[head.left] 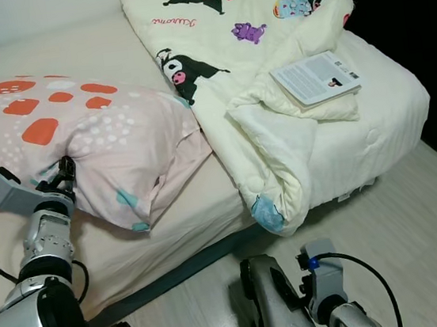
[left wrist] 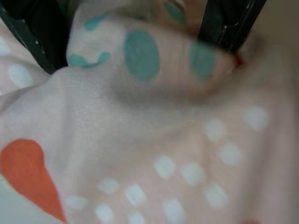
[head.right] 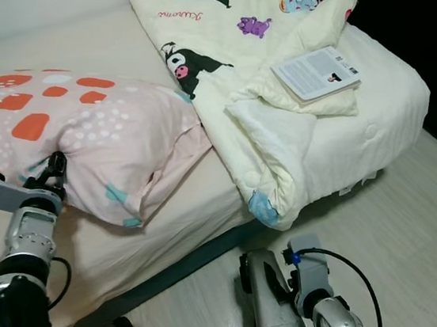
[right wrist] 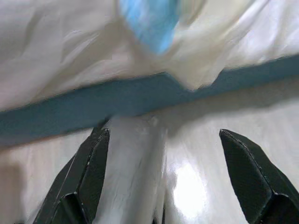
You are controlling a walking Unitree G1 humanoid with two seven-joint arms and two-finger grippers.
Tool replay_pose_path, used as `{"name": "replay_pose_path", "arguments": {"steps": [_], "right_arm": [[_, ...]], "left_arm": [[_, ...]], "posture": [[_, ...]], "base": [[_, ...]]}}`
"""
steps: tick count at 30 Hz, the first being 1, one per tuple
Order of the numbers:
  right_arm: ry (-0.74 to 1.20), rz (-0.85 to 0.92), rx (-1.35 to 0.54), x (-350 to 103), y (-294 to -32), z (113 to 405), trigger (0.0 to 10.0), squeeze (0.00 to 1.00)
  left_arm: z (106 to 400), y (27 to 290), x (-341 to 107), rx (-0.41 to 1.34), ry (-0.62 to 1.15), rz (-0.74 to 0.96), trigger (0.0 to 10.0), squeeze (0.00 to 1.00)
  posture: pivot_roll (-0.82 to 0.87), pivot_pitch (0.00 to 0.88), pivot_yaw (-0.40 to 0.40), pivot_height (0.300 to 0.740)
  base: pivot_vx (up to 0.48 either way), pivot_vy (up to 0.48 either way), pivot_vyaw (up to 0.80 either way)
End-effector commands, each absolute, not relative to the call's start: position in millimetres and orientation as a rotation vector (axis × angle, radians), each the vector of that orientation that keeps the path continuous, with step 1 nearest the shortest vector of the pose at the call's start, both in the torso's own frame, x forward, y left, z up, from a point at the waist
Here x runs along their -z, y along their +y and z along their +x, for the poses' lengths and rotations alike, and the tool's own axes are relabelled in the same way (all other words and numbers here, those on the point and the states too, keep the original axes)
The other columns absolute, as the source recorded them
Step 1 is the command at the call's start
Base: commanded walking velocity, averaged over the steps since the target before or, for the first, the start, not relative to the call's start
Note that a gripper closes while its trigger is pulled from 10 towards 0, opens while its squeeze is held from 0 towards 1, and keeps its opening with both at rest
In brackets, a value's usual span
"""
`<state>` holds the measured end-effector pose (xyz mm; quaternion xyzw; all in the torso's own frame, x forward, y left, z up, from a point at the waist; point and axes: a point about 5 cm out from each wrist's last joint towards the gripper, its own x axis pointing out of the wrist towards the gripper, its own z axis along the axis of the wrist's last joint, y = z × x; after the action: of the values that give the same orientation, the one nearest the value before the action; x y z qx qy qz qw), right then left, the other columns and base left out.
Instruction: Clean up the room
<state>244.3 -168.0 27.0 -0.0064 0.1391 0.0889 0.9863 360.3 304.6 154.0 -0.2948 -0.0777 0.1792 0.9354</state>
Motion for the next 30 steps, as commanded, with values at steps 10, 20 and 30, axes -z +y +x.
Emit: {"name": "replay_pose_path", "arguments": {"steps": [10,20,30], "right_arm": [[0.209,0.055,-0.270,-41.7,-146.1,244.9,10.0,0.00],[0.209,0.056,-0.250,-45.6,-149.8,244.2,10.0,0.00],[0.198,0.068,-0.245,-52.1,-151.8,237.1,10.0,0.00]], "left_arm": [[345.9,335.4,-157.8,-0.526,-0.221,-0.662,10.0,0.00],[372.8,275.2,-146.5,-0.333,-0.174,-1.001,10.0,0.00],[377.6,260.0,-143.8,-0.275,-0.157,-1.086,10.0,0.00]], "posture": [[-0.20,0.334,0.004,0.511],[-0.23,0.347,0.007,0.511],[-0.26,0.380,0.006,0.511]], "base": [[0.000,0.000,0.00],[0.000,0.000,0.00],[0.000,0.000,0.00]]}}
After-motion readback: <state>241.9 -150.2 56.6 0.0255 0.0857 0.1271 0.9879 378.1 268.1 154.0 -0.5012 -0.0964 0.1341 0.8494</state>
